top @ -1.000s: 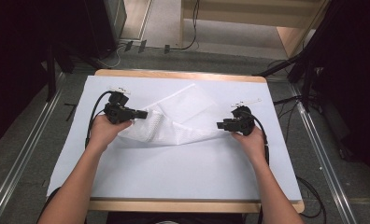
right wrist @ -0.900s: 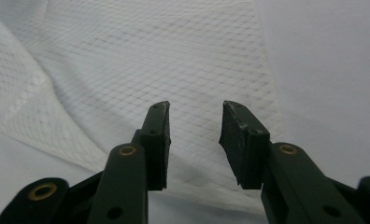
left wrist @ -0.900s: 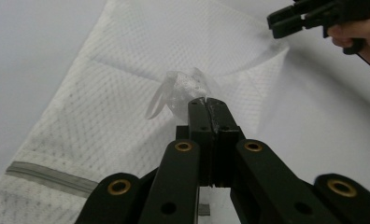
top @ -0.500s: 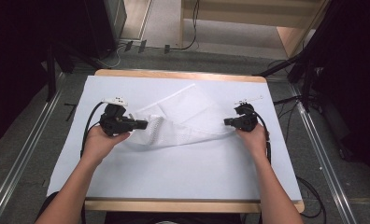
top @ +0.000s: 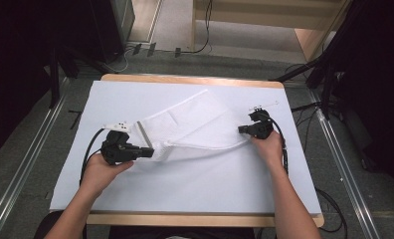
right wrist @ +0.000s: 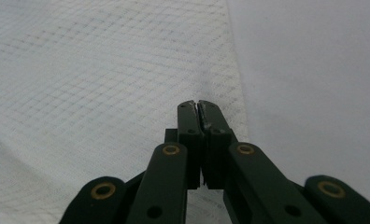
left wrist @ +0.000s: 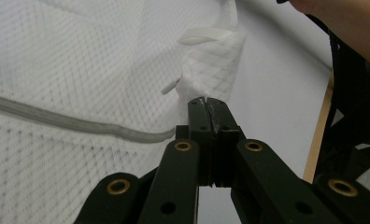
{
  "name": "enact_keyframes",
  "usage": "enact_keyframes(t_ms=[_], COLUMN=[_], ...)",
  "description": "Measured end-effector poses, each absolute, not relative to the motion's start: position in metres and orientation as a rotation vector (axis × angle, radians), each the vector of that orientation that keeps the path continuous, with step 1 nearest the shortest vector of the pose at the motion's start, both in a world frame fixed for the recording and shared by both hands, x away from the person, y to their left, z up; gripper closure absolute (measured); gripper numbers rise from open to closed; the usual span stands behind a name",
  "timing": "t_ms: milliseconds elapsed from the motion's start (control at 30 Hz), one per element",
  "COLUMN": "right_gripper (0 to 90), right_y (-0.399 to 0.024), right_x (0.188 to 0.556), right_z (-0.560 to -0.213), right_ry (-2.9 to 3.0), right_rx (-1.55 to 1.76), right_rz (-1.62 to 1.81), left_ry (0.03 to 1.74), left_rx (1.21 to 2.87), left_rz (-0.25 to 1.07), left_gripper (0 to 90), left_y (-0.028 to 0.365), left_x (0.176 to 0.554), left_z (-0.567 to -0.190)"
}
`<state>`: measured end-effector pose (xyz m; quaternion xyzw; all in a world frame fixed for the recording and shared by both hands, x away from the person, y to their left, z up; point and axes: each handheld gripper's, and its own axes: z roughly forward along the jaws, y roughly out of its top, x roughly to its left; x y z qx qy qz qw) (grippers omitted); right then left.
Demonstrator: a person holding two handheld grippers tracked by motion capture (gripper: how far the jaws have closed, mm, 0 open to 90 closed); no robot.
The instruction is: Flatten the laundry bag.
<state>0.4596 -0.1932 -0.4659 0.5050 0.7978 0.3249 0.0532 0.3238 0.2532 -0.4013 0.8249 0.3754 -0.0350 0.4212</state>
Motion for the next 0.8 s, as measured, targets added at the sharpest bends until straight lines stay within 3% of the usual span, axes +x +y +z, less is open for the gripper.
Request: enact_keyframes(t_ms=[300, 533, 800], right_gripper=[89.5, 86.4, 83.1], right_y=[-0.192, -0.19, -0.192], right_x=[0.466, 0.466, 0.459], right_z=[-0.467, -0.466, -0.454], right_ry=[2.436, 2.443, 2.433], right_rx=[1.523, 1.508, 1.493], right_rz=[1.005, 0.996, 1.007], left_ry=[0.953, 0.971, 0.999], left_rx=[2.094, 2.09, 2.103], left_rz=[-0.103, -0.072, -0.031], left_gripper=[88.4, 67.4, 59.8], left_y=[0.256, 0.262, 0.269], left_x=[0.312, 0.31, 0.335], left_z=[-0.408, -0.406, -0.405])
